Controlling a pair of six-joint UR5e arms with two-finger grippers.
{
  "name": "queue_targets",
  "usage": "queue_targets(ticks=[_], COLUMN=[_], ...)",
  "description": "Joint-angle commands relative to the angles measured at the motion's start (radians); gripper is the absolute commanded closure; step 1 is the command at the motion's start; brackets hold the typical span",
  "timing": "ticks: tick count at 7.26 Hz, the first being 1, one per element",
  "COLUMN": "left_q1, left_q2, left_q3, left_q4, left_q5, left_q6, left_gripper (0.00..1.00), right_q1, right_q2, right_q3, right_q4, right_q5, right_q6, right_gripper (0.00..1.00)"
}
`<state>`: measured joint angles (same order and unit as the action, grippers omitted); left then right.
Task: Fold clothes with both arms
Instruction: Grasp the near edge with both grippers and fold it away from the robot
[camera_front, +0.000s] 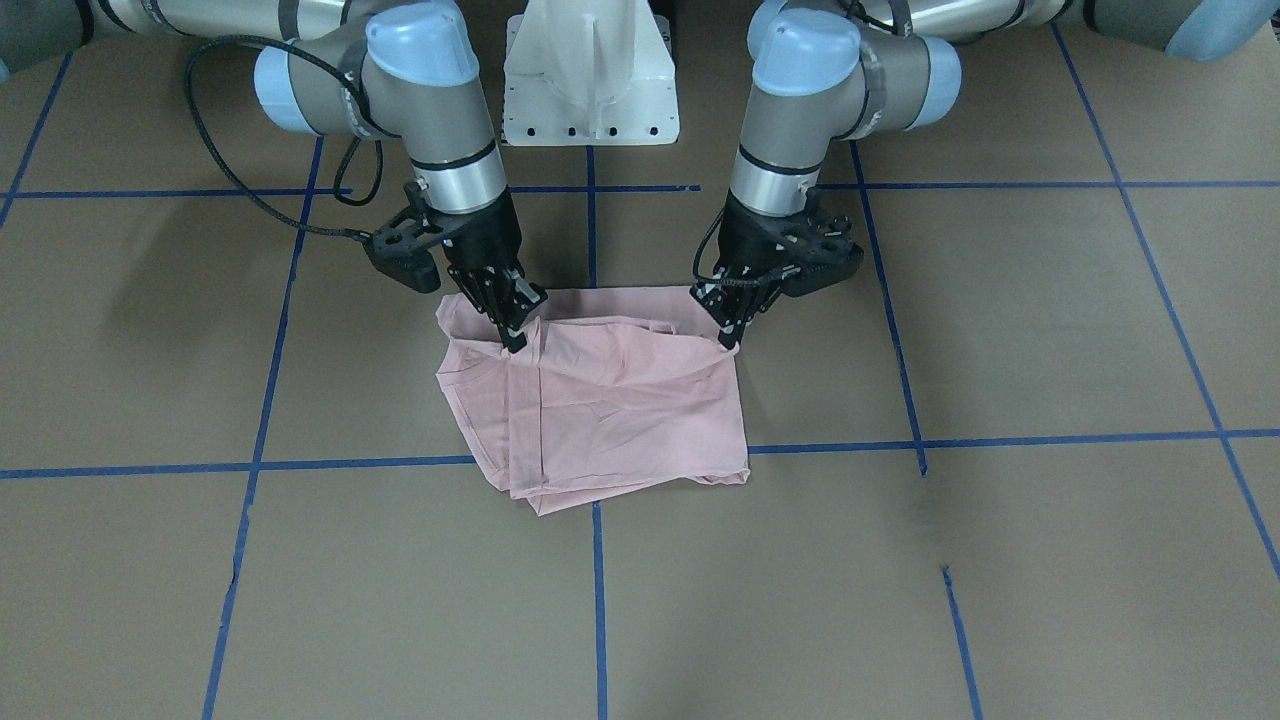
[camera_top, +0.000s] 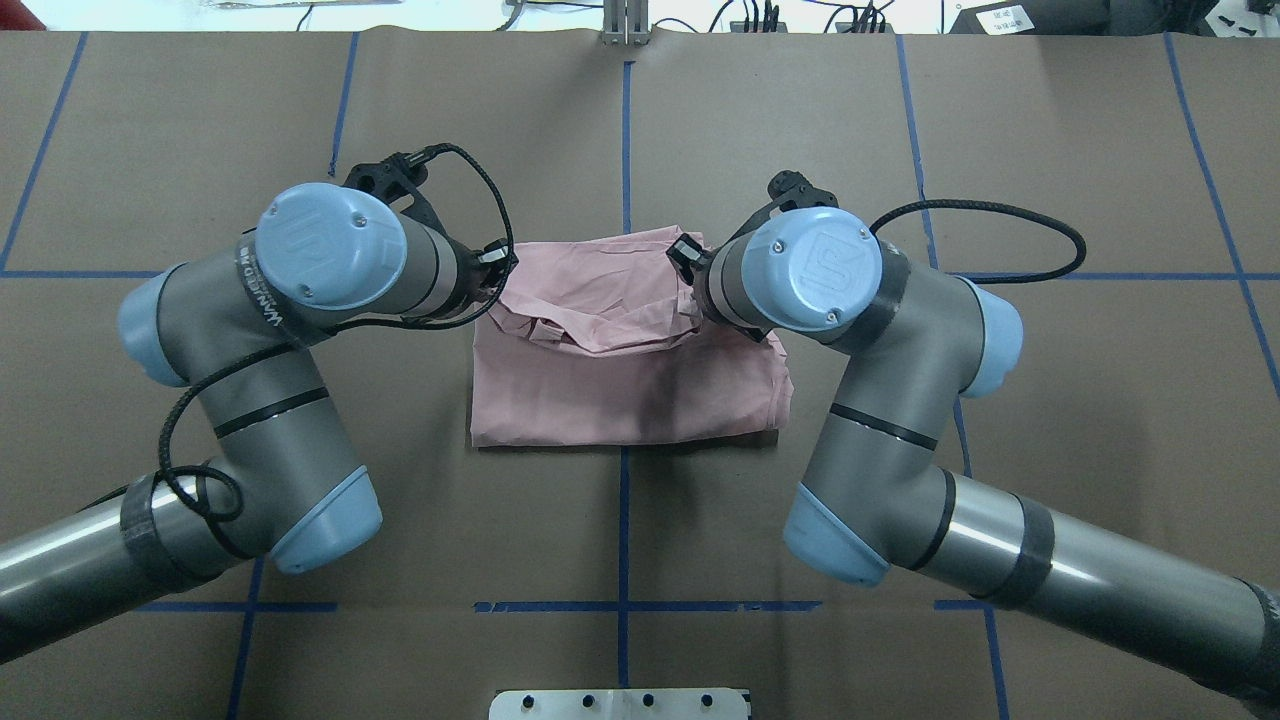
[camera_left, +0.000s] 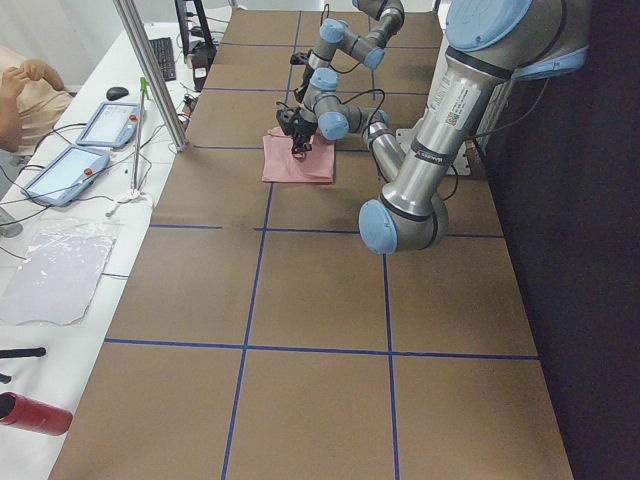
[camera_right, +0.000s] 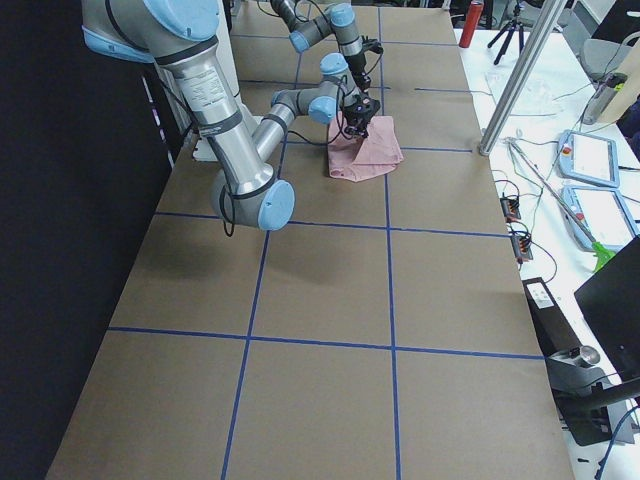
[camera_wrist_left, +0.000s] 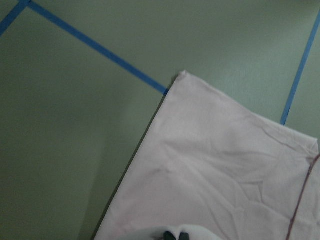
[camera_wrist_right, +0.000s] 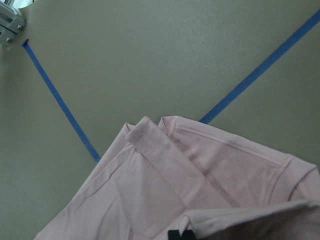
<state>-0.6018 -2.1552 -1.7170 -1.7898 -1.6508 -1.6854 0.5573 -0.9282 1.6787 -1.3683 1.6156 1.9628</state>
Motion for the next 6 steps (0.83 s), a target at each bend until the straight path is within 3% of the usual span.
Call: queue_targets(ticks=[1, 2, 3, 4, 6], left_q1=[-0.022, -0.051, -0.099, -0.139, -0.141], left_q2=[-0.031, -0.046, -0.105, -0.097, -0.072], left_q3=[0.124, 0.210, 0.397, 0.472, 0.416], left_q4=[-0.094, -0.149, -0.286, -0.390, -0.401], left_q5=[0.038, 0.042, 0.078, 0.083, 0.077], left_q6=[0.079, 0.132, 0.259, 0.367, 0.363], left_gripper=[1.00, 0.82, 0.61, 0.39, 0.35], right_q1=[0.056, 0.073, 0.117, 0.159, 0.234], right_q2=[0.048, 0.098, 0.199, 0.224, 0.192], right_q3=[-0.134, -0.242, -0.500, -0.618, -0.607], right_q4=[0.064, 0.107, 0.268, 0.398, 0.405], right_q5=[0.039, 0.053, 0.088, 0.114, 0.215], right_q6=[-0.005, -0.030, -0.065, -0.237, -0.316], right_gripper=[1.00, 1.00, 0.43, 0.00, 0.00])
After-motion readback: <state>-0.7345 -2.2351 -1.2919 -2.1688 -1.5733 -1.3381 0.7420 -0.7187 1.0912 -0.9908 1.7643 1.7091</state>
